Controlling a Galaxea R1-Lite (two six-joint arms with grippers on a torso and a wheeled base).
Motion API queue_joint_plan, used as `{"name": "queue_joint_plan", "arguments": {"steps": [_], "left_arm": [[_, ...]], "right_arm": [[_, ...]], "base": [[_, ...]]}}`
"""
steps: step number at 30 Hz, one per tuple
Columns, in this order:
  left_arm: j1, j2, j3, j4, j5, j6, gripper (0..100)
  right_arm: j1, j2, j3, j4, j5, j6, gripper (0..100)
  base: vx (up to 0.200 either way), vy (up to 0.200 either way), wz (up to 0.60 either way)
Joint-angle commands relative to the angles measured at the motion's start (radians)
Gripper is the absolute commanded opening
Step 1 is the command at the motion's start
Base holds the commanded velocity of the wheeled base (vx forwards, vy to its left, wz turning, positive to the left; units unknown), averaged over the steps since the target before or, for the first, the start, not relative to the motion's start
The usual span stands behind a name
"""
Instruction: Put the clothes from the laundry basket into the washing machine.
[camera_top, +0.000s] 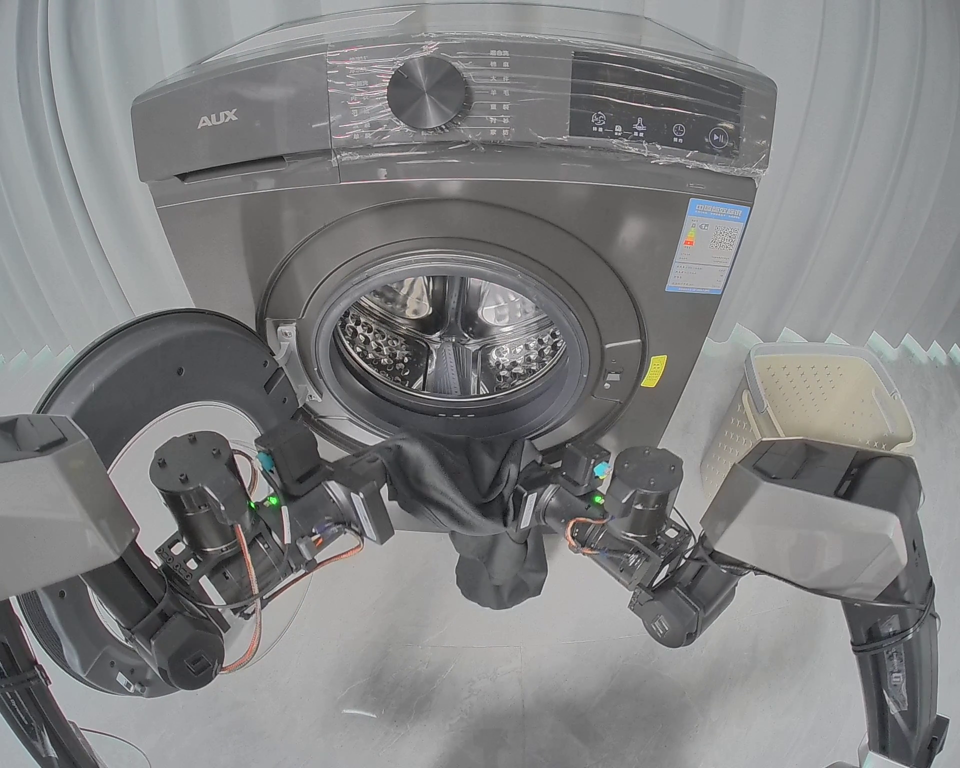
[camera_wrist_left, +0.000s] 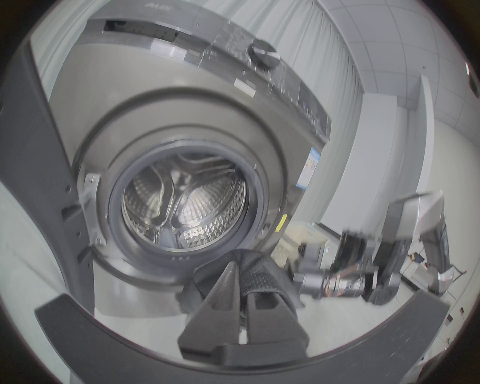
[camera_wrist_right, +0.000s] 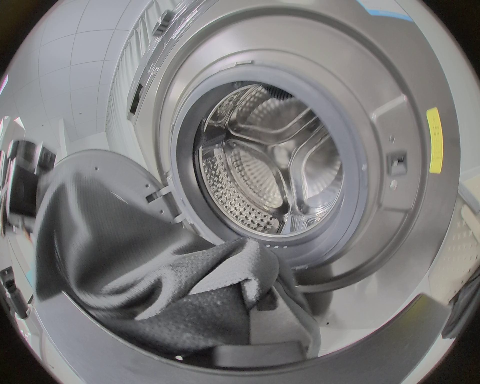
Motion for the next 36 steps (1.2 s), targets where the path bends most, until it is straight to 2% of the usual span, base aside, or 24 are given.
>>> {"name": "queue_joint_plan", "arguments": {"steps": [1,2,3,4,8,13,14,20,26,31,32,36], "left_arm": [[0.006,0.081,0.077,-0.002,-0.006,0.039,0],[0.008,0.099,0.092,-0.002,-0.007,0.068,0],[0.008,0.102,0.092,-0.002,-0.007,0.072,0],[0.006,0.131,0.095,-0.002,-0.003,0.101,0],[0.003,0.145,0.115,-0.002,-0.007,0.105,0],[0.0,0.143,0.131,-0.002,-0.013,0.105,0],[-0.001,0.143,0.14,-0.002,-0.021,0.106,100],[-0.015,0.143,0.198,-0.003,-0.032,0.109,100],[-0.026,0.154,0.255,-0.003,-0.076,0.124,100],[-0.018,0.174,0.21,-0.003,-0.073,0.132,100],[-0.018,0.177,0.172,-0.003,-0.067,0.123,100],[-0.015,0.194,0.083,-0.003,-0.067,0.115,100]], "right_arm": [[-0.02,-0.107,0.002,0.036,0.0,0.001,0],[-0.02,-0.118,0.001,0.041,0.0,0.001,0],[-0.02,-0.12,0.001,0.039,0.0,0.001,0],[-0.022,-0.134,0.001,0.039,-0.002,0.001,0],[-0.02,-0.146,0.004,0.038,-0.02,0.001,0],[-0.019,-0.166,0.002,0.042,-0.021,-0.001,0],[-0.019,-0.167,0.001,0.042,-0.021,-0.001,0],[-0.037,-0.176,-0.008,0.047,-0.02,-0.001,0],[-0.057,-0.192,-0.018,0.061,-0.015,-0.001,0],[-0.036,-0.209,0.015,0.039,-0.014,0.005,0],[-0.022,-0.218,0.035,0.035,-0.014,0.005,0],[0.022,-0.227,0.058,0.028,-0.021,0.005,0]], "base": [[0.0,0.0,0.0],[0.0,0.0,0.0],[0.0,0.0,0.0],[0.0,0.0,0.0],[0.0,0.0,0.0],[0.0,0.0,0.0],[0.0,0.0,0.0],[0.0,0.0,0.0],[0.0,0.0,0.0],[0.0,0.0,0.0],[0.0,0.0,0.0],[0.0,0.0,0.0]]}}
